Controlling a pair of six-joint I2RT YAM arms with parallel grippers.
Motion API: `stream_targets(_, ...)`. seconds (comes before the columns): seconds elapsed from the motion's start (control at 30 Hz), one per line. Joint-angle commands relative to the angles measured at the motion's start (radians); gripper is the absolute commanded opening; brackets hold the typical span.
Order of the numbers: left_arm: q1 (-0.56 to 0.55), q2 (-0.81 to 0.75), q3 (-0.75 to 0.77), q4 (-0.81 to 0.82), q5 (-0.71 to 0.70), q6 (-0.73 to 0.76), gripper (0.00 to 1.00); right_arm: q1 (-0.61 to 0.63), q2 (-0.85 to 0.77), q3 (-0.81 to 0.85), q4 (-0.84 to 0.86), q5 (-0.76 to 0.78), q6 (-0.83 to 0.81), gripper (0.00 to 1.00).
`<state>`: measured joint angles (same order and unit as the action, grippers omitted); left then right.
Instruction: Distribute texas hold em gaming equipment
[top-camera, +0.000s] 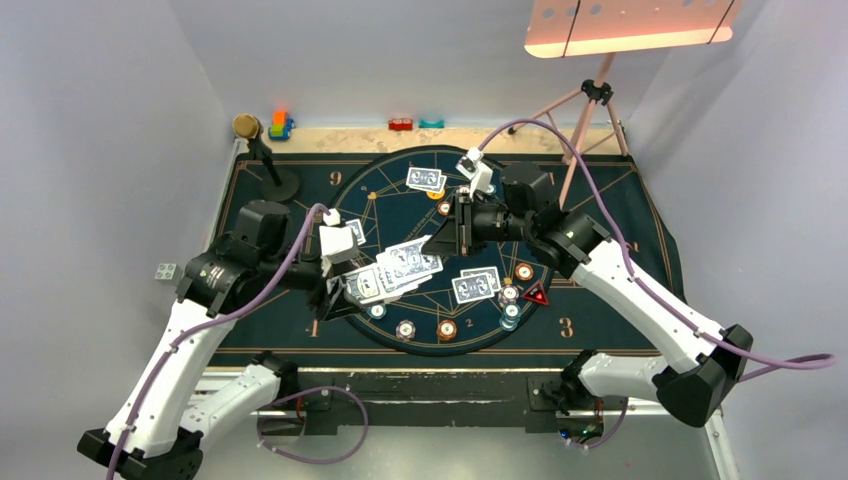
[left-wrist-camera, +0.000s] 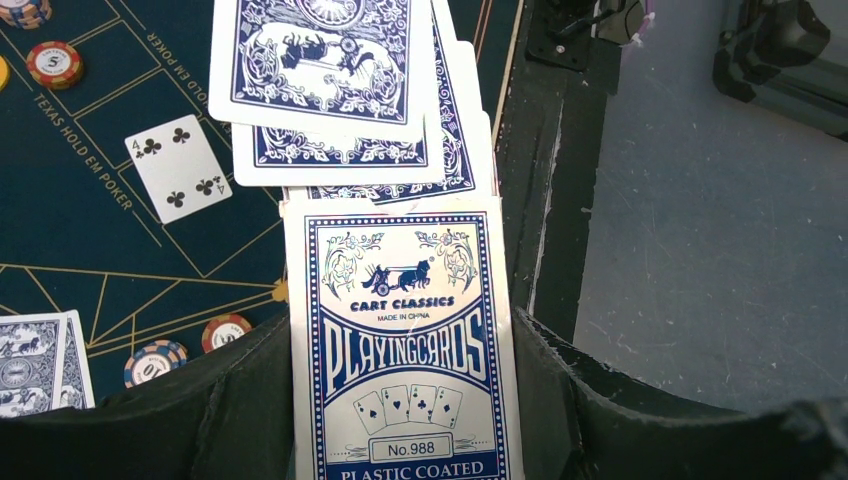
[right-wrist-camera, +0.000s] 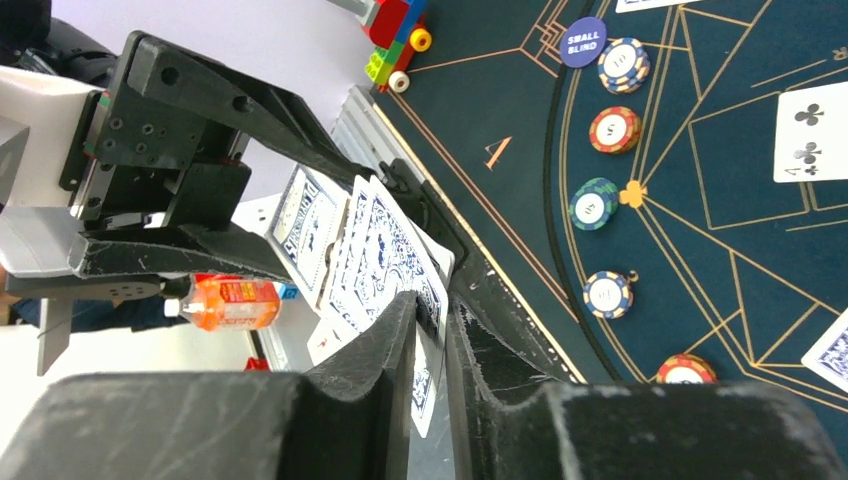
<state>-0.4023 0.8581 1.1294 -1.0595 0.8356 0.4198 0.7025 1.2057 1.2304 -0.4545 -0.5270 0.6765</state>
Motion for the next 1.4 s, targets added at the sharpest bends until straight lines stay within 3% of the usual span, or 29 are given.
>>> stream_targets(0.0, 0.010, -0.016, 0.010, 0.056, 0.066, -0.030, 0.00, 0.028, -0.003, 0.004, 0.047, -0.035, 0.011, 0.22)
stream_targets(0.33, 0.015, -0.019, 0.009, 0.054, 0.069, -0.035, 0.00, 0.035, -0.020, 0.018, -0.009, -0.019, -0.010, 0.32)
stream_targets(0.6, 0.019, -0.017, 0.010, 0.053, 0.075, -0.037, 0.00, 0.035, -0.043, 0.060, -0.132, 0.073, -0.094, 0.54)
stream_targets(0.8, 0.022, -0.014, 0.019, 0.052, 0.080, -0.041, 0.00, 0.035, -0.052, 0.044, -0.135, 0.092, -0.101, 0.62)
stream_targets(1.07, 0.022, -0.011, 0.024, 0.049, 0.075, -0.039, 0.00, 0.035, -0.072, -0.045, -0.012, -0.001, -0.002, 0.61)
stream_targets(1.37, 0.024, -0.009, 0.032, 0.046, 0.063, -0.033, 0.00, 0.035, -0.120, -0.088, -0.037, 0.007, 0.020, 0.40)
